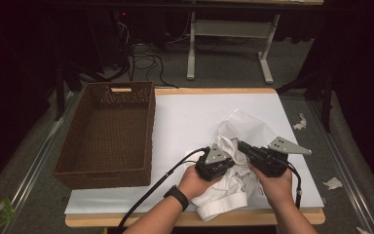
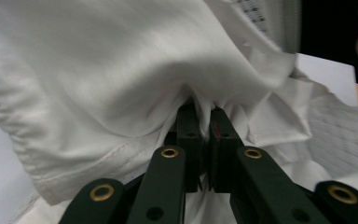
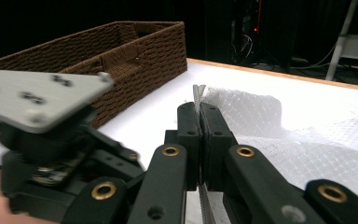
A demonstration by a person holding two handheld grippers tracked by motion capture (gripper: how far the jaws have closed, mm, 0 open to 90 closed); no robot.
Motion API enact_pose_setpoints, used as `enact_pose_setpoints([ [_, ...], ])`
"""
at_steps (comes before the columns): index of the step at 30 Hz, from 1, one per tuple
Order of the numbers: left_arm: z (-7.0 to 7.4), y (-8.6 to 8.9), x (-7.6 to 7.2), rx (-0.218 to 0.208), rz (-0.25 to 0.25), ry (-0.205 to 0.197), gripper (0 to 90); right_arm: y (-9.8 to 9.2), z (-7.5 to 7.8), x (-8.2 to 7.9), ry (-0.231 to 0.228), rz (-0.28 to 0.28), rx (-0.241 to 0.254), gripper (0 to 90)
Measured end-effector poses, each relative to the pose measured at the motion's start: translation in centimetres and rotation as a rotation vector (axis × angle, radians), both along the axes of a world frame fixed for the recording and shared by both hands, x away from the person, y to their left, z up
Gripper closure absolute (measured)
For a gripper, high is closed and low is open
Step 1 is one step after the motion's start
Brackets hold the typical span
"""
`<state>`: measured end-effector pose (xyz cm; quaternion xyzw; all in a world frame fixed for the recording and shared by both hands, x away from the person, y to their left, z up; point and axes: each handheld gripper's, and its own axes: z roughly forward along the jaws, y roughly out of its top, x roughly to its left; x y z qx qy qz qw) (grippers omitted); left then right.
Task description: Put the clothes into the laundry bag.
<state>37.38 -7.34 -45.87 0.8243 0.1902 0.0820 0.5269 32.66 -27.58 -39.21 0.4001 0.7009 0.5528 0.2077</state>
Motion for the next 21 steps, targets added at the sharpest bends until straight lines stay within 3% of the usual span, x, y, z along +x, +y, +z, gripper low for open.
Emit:
enact_pose_setpoints([
  [3,-0.1,0.0,0.3,-0.03,0.03,0.015,79.6,-0.1,-0.1,0.1,0.004,0.003,0.002,88.9],
  [7,0.2,1.1,-0.3,-0.076,0.052,0.004,62.3,-0.4,0.0,0.0,-0.002,-0.005,0.005,89.0],
  [10,0.7,2.5,-1.1,-0.118,0.093,-0.018,50.5,-0.4,0.0,0.0,-0.001,-0.008,0.006,88.9],
  [14,1.0,4.6,-1.2,-0.148,0.164,-0.026,42.0,-0.2,0.1,0.0,-0.004,-0.008,0.001,88.9],
  [18,1.1,5.7,0.3,-0.215,0.237,0.039,33.2,0.0,0.1,0.0,-0.004,-0.002,0.0,88.9],
  [20,1.1,5.3,1.4,-0.252,0.244,0.094,29.8,0.1,0.1,0.0,-0.005,0.001,-0.002,88.9],
  [21,1.1,5.0,1.8,-0.251,0.245,0.108,29.2,0.1,0.1,0.0,-0.005,0.004,-0.004,89.0],
])
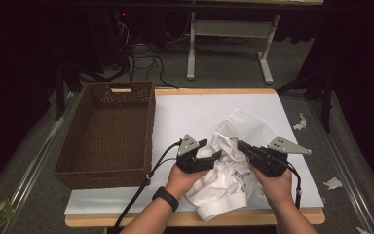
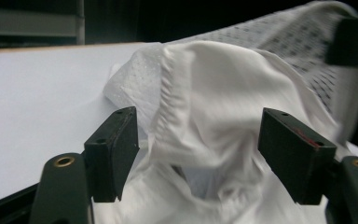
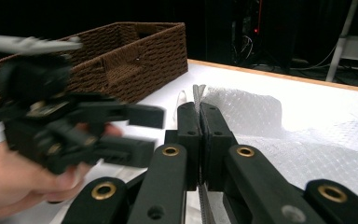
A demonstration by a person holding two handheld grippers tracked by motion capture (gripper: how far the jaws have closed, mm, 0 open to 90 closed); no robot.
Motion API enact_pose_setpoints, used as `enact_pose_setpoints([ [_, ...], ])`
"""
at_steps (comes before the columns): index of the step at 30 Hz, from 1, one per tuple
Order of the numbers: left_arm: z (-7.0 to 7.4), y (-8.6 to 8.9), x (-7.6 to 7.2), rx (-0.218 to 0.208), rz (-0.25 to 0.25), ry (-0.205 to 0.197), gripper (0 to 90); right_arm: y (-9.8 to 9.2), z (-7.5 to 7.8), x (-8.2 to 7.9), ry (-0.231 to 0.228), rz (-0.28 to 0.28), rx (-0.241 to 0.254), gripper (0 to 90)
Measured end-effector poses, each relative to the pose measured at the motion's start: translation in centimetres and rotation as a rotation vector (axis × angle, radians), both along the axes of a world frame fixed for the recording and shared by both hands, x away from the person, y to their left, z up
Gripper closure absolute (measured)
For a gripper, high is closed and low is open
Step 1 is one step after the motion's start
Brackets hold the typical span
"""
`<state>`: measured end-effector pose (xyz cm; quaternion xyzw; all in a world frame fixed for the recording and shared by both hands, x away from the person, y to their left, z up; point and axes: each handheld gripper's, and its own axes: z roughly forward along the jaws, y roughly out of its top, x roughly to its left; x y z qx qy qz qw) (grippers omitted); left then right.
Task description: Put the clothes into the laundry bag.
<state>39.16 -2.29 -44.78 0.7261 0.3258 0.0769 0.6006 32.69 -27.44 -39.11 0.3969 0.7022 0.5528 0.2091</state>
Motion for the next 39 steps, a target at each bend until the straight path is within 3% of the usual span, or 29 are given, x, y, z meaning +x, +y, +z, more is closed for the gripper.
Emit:
enact_pose_setpoints([
  [1,-0.1,-0.6,0.7,-0.01,-0.029,0.039,29.7,0.0,0.0,0.0,0.0,-0.002,0.0,89.0],
  [3,-0.2,-1.4,1.3,-0.032,-0.059,0.068,41.7,0.1,0.0,0.1,0.004,-0.002,0.0,89.0],
  [4,-0.2,-1.6,1.3,-0.044,-0.075,0.073,51.8,0.0,-0.1,0.2,0.002,-0.004,-0.001,89.0],
  [5,-0.1,-1.7,1.1,-0.045,-0.072,0.06,66.7,0.0,-0.1,0.2,0.004,-0.003,0.0,89.0],
  [8,0.3,-1.9,-0.2,-0.031,-0.1,-0.013,83.8,-0.1,-0.2,0.3,0.006,-0.006,0.004,89.0],
  [11,0.6,-2.4,-1.1,0.011,-0.151,-0.06,87.0,0.0,-0.3,0.5,0.009,-0.009,0.002,89.0],
  [14,0.2,-3.9,-1.0,0.083,-0.171,-0.063,86.9,0.2,-0.2,0.5,0.011,-0.006,0.002,89.0],
  [20,-0.6,-5.7,1.3,0.118,-0.102,0.003,81.6,0.4,0.1,0.0,0.001,0.01,0.009,89.0],
  [22,-0.5,-5.6,1.5,0.096,-0.1,0.02,74.9,0.2,0.1,0.1,0.0,0.006,0.01,89.0],
  [23,-0.3,-5.3,1.3,0.084,-0.106,0.02,68.7,0.1,0.1,0.1,0.005,0.005,0.014,89.0],
  [25,0.1,-4.3,0.5,0.09,-0.103,-0.021,57.8,-0.2,0.0,0.1,0.004,0.003,0.021,88.9],
  [27,0.6,-2.7,-0.7,0.081,-0.08,-0.065,50.1,-0.4,0.0,0.1,0.002,-0.006,0.021,89.0],
  [29,0.7,-0.8,-1.9,0.051,-0.041,-0.079,42.5,-0.5,0.0,0.2,0.002,-0.006,0.019,88.9],
  [35,-0.6,2.7,-5.5,0.002,-0.036,-0.046,24.5,-0.1,0.0,0.3,0.002,-0.006,0.007,89.0],
  [39,-1.6,2.0,-6.7,0.024,-0.083,-0.021,19.3,0.1,0.0,0.2,0.006,-0.011,0.001,88.9],
])
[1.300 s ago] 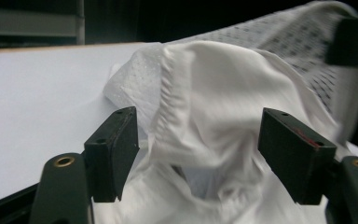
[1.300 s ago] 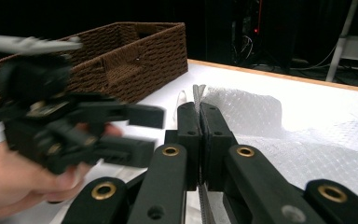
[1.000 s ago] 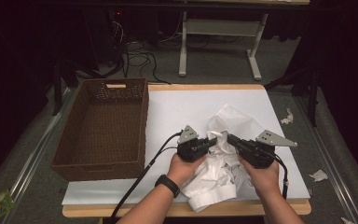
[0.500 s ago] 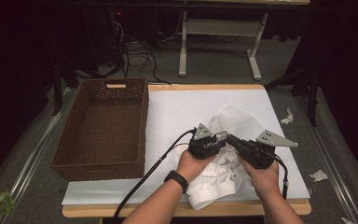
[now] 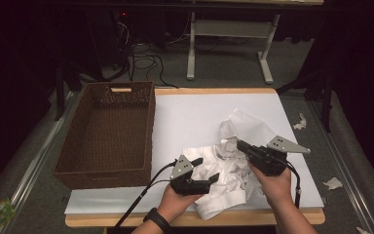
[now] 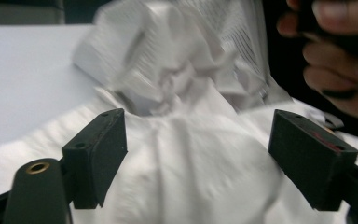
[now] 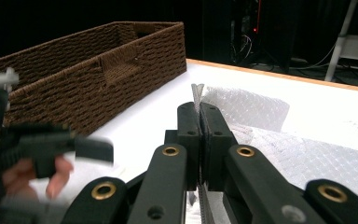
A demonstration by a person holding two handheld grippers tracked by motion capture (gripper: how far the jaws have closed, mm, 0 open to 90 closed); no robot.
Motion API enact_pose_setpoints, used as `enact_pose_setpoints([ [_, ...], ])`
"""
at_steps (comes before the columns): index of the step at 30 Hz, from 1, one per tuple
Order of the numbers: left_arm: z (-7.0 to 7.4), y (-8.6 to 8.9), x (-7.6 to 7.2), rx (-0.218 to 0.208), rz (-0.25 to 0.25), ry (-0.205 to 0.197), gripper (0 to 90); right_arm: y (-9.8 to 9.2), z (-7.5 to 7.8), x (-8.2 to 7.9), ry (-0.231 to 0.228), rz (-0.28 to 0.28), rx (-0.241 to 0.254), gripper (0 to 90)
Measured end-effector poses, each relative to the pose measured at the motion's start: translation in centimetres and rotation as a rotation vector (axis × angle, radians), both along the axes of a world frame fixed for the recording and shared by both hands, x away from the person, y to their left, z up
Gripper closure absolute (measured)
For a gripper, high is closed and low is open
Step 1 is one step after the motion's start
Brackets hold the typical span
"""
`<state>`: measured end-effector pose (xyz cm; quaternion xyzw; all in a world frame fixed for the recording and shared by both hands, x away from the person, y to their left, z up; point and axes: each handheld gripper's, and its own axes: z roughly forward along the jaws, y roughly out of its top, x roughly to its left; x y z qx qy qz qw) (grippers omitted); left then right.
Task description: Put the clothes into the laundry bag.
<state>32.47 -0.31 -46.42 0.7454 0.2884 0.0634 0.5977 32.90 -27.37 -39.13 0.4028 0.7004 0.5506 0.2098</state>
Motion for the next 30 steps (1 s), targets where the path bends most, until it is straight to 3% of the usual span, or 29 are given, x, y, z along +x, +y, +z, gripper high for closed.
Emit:
enact_pose_setpoints([
  [2,-0.5,-0.9,-0.5,0.04,-0.016,-0.01,18.9,0.0,0.0,0.0,-0.007,0.002,-0.003,88.9],
  [4,-1.2,-2.0,-0.6,0.124,-0.022,-0.005,19.9,-0.1,0.0,-0.1,-0.003,0.002,0.001,89.0],
  [5,-1.6,-2.7,-0.5,0.186,-0.03,0.013,21.0,-0.1,0.0,-0.1,-0.003,-0.002,0.002,88.9],
  [7,-1.5,-3.4,-0.4,0.238,-0.024,0.011,22.7,-0.1,0.0,-0.1,0.0,-0.001,0.004,88.9],
  [9,-1.6,-4.0,-0.2,0.293,-0.03,0.023,30.2,0.0,-0.1,0.0,-0.002,0.004,0.001,88.9],
  [11,-1.6,-4.2,-0.1,0.317,-0.032,0.043,42.3,0.0,-0.1,0.0,0.0,0.006,0.001,89.0],
  [14,-1.7,-4.2,0.2,0.317,-0.03,0.061,68.4,0.1,0.0,-0.1,-0.002,0.008,0.0,88.9],
  [16,-1.7,-4.0,0.2,0.304,-0.029,0.056,78.6,0.1,0.0,-0.2,-0.003,0.003,0.002,89.0],
  [23,-1.0,-2.4,0.1,0.209,0.014,0.011,82.9,0.4,0.2,-0.3,-0.009,0.024,0.005,89.0],
  [30,2.6,0.9,0.0,0.134,0.102,-0.068,83.1,1.7,0.6,-0.1,-0.019,0.06,0.02,89.0],
])
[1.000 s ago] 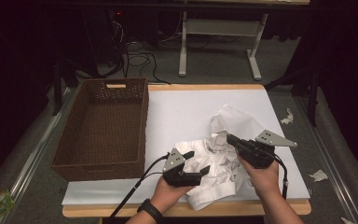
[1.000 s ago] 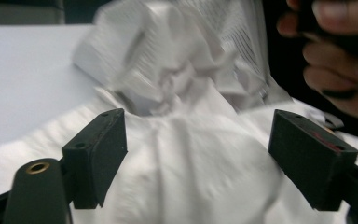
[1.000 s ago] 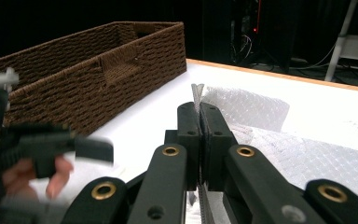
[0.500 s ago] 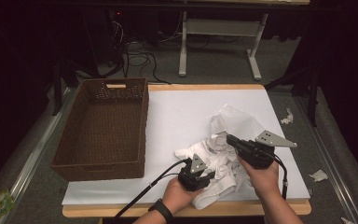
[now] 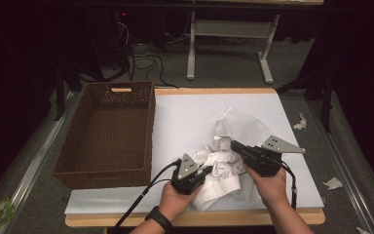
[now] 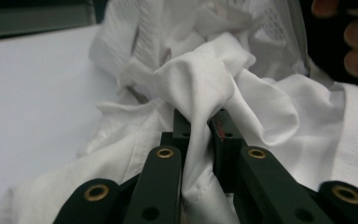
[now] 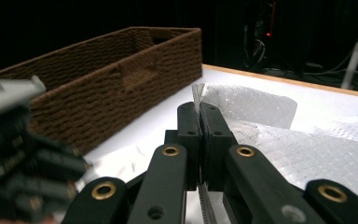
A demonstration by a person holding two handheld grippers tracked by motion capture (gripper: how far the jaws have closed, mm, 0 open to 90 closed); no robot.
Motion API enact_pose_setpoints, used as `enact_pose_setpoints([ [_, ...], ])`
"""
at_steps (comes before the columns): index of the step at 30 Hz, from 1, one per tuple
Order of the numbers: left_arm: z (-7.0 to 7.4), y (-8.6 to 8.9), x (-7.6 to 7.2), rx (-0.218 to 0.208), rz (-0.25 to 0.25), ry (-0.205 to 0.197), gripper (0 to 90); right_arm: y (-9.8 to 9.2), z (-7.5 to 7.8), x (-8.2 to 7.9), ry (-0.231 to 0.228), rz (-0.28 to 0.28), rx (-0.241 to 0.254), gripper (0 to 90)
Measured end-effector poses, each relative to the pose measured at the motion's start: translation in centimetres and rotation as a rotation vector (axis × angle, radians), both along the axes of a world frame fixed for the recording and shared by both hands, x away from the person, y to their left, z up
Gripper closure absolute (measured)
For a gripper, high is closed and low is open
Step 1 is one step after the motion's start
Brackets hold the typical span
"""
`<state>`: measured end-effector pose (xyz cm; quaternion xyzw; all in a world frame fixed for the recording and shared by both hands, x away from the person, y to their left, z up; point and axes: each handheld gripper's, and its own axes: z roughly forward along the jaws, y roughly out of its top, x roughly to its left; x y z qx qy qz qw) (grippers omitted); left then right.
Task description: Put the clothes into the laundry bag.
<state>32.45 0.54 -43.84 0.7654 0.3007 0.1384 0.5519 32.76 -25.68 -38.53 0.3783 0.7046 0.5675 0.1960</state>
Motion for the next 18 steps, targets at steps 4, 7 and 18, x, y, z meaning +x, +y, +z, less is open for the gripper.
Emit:
enact_pose_setpoints([
  [4,2.0,1.6,-0.4,-0.013,0.039,-0.057,83.0,0.7,0.4,-0.1,-0.011,0.017,0.008,89.0],
  [7,2.9,1.6,-0.6,0.0,0.041,-0.093,83.0,1.0,0.4,0.0,-0.011,0.021,0.005,89.0],
  [18,1.9,-4.4,1.6,0.009,0.035,-0.054,82.5,0.7,-0.2,-0.1,0.013,0.014,-0.004,89.1],
])
